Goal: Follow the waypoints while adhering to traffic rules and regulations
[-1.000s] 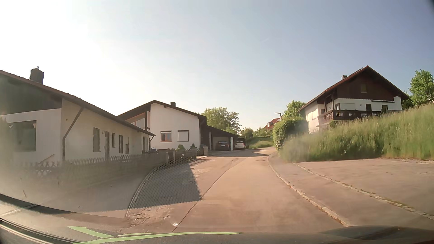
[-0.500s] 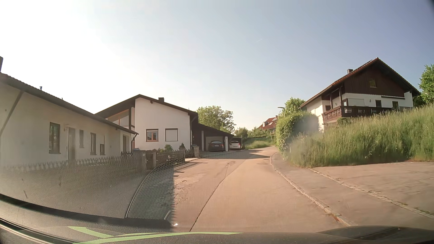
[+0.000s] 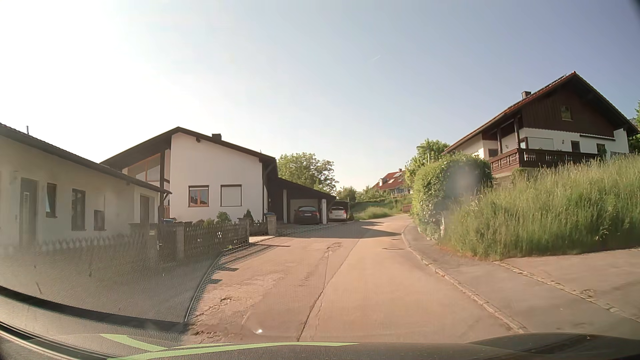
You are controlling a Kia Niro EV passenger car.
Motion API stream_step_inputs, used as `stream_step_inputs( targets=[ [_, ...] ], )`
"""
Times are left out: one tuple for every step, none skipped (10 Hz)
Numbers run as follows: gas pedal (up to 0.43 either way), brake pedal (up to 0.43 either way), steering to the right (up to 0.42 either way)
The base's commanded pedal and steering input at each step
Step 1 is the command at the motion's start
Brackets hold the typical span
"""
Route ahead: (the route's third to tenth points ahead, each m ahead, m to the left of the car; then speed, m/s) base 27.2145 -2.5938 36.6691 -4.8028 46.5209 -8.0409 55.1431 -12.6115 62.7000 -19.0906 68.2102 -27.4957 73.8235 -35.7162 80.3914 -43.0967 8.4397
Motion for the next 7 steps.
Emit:
stream_step_inputs(
  targets=[
    [0.098,0.000,0.033],
    [0.098,0.000,0.033],
    [0.098,0.000,0.033],
    [0.098,0.000,0.033],
    [0.098,0.000,0.033],
    [0.098,0.000,0.033],
    [0.098,0.000,0.034]
  ],
)
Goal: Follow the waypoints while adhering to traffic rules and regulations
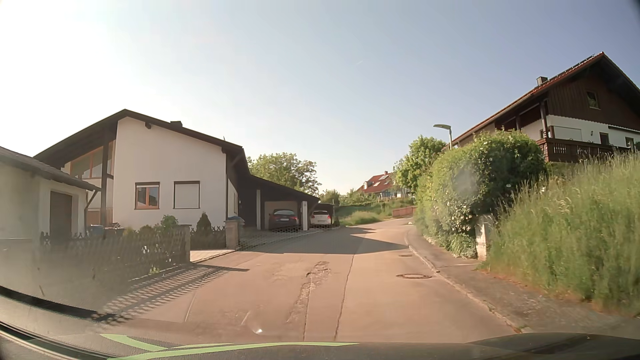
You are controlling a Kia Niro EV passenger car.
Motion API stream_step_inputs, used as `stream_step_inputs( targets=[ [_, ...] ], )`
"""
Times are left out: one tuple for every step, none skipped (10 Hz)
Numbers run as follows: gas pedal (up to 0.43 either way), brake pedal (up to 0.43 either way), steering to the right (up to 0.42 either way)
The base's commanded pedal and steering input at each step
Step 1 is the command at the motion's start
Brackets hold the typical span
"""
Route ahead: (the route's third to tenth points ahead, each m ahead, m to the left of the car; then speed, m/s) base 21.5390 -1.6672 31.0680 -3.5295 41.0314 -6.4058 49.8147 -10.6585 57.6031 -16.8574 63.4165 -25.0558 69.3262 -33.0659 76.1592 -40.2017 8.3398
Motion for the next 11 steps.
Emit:
stream_step_inputs(
  targets=[
    [0.098,0.000,0.035],
    [0.098,0.000,0.035],
    [0.098,0.000,0.035],
    [0.098,0.000,0.036],
    [0.098,0.000,0.037],
    [0.098,0.000,0.036],
    [0.098,0.000,0.036],
    [0.098,0.000,0.035],
    [0.098,0.000,0.034],
    [0.098,0.000,0.033],
    [0.098,0.000,0.031]
  ],
)
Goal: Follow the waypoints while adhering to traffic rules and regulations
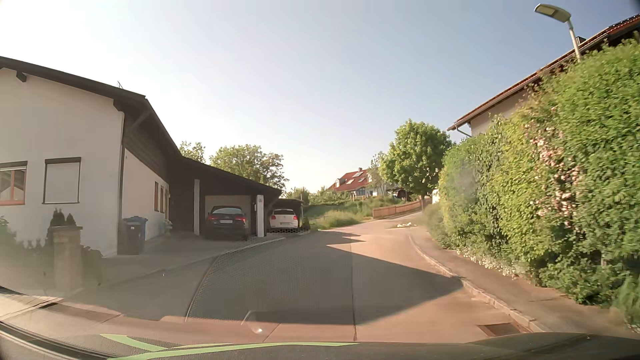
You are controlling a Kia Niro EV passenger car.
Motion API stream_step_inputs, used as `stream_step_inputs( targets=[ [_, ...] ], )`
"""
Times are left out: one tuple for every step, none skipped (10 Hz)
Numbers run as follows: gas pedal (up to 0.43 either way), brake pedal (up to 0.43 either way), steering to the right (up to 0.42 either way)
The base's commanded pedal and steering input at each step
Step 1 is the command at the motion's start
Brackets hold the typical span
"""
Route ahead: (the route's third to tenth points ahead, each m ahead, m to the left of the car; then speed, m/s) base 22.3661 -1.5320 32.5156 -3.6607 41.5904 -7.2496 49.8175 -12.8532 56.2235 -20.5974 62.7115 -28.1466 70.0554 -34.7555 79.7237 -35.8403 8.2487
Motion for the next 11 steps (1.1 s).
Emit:
stream_step_inputs(
  targets=[
    [0.098,0.000,0.031],
    [0.098,0.000,0.028],
    [0.098,0.000,0.025],
    [0.098,0.000,0.024],
    [0.098,0.000,0.024],
    [0.098,0.000,0.022],
    [0.098,0.000,0.020],
    [0.098,0.000,0.020],
    [0.098,0.000,0.020],
    [0.098,0.000,0.018],
    [0.098,0.000,0.017]
  ],
)
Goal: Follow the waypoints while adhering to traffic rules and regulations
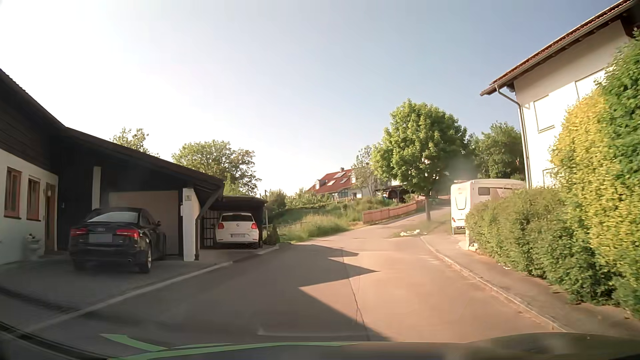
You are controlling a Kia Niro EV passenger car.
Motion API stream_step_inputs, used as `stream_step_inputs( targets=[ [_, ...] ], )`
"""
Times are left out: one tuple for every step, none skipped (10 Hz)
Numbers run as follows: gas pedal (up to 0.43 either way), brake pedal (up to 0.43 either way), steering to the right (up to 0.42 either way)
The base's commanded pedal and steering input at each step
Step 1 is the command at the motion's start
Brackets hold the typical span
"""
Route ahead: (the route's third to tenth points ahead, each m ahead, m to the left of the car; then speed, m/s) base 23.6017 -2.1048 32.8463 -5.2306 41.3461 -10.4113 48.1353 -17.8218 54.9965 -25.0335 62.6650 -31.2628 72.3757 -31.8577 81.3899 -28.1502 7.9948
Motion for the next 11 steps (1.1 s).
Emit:
stream_step_inputs(
  targets=[
    [0.098,0.000,0.017],
    [0.098,0.000,0.017],
    [0.098,0.000,0.018],
    [0.098,0.000,0.018],
    [0.098,0.000,0.018],
    [0.098,0.000,0.018],
    [0.098,0.000,0.019],
    [0.098,0.000,0.019],
    [0.098,0.000,0.022],
    [0.098,0.000,0.027],
    [0.098,0.000,0.031]
  ],
)
